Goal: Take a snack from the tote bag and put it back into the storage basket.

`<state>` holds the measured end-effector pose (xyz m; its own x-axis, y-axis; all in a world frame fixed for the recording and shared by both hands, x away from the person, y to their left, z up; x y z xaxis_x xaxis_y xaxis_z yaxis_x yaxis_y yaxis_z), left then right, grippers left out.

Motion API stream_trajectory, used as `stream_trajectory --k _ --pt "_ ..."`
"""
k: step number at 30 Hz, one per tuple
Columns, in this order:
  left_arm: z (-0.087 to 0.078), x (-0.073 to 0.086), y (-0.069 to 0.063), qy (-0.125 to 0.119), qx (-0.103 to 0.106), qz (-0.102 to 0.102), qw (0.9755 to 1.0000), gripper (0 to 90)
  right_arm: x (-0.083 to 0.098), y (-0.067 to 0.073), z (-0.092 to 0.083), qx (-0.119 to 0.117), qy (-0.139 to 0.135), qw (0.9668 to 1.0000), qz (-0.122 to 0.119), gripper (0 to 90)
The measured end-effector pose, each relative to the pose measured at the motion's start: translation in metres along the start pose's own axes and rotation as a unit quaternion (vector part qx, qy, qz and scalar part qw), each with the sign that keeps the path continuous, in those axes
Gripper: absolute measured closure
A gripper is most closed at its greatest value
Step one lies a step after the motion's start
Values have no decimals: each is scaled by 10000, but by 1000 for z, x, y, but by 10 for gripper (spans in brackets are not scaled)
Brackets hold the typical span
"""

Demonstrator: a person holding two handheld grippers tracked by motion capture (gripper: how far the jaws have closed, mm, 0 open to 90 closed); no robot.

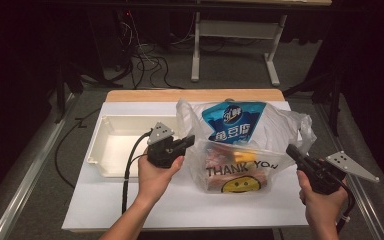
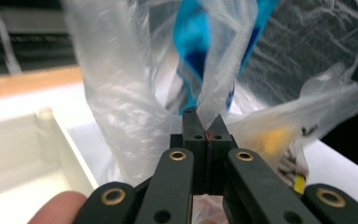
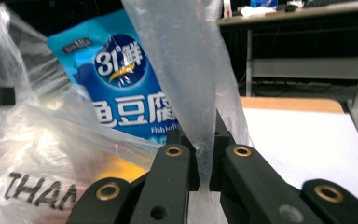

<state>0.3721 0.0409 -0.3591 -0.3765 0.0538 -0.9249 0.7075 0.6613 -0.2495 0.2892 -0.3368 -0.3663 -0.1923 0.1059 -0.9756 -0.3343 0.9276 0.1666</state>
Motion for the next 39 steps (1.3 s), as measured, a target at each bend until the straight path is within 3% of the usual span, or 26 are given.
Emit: stream_trajectory --k 6,8,9,10,12,15,16,18,20,22,26,29,30,32,36,37,39 --pt "1 37 -1 439 249 -190 9985 900 17 -3 -1 101 362 9992 -128 900" --pt "1 43 -1 527 251 -226 9980 900 22 -4 -2 120 440 9989 -55 900" --pt "3 56 -1 694 237 -256 9970 900 31 -7 -3 150 582 9981 121 900" --pt "3 56 -1 694 237 -256 9970 900 31 -7 -3 150 582 9981 121 900" --pt "4 72 -2 928 283 -347 9947 900 42 -8 -2 214 871 9958 165 900" --pt "4 80 -3 1077 273 -389 9930 900 46 -7 -3 184 1041 9939 324 900" --pt "3 86 -3 1192 269 -493 9913 900 48 -7 -4 168 1083 9933 376 900" --pt "2 90 -3 1231 263 -566 9904 900 54 -5 -5 188 1199 9920 338 900" --pt "2 97 -6 1418 254 -481 9884 900 60 -4 -5 263 1374 9896 322 900" --pt "4 100 -7 1518 311 -523 9865 900 66 -5 -5 301 1533 9872 334 900" --pt "10 108 -9 1764 311 -398 9830 900 78 -14 1 364 1872 9804 505 900" --pt "13 112 -8 1879 313 -443 9807 900 84 -16 6 344 2051 9765 562 900" --pt "13 112 -8 1879 313 -443 9807 900 84 -16 6 344 2051 9765 562 900" --pt "15 116 -8 1948 258 -380 9798 900 89 -15 11 296 2196 9734 584 900" --pt "17 121 -6 1904 324 -505 9799 900 96 -14 16 190 2429 9676 664 900" --pt "16 121 -7 1868 353 -473 9806 900 97 -13 17 149 2422 9680 642 900" --pt "13 118 -7 1783 350 -460 9823 895 95 -11 15 81 2311 9721 402 855"
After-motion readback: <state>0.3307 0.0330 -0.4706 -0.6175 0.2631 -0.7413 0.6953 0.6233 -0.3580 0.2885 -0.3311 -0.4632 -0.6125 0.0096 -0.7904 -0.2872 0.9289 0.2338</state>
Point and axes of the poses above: each handheld gripper's, and its own axes: z roughly forward along the jaws, x roughly out of its underside, y roughly to its left, the point moved 2 cm from there along z, roughly forward along the jaws, and after that the axes turned 4 degrees about -y, right-handed, at the moved point
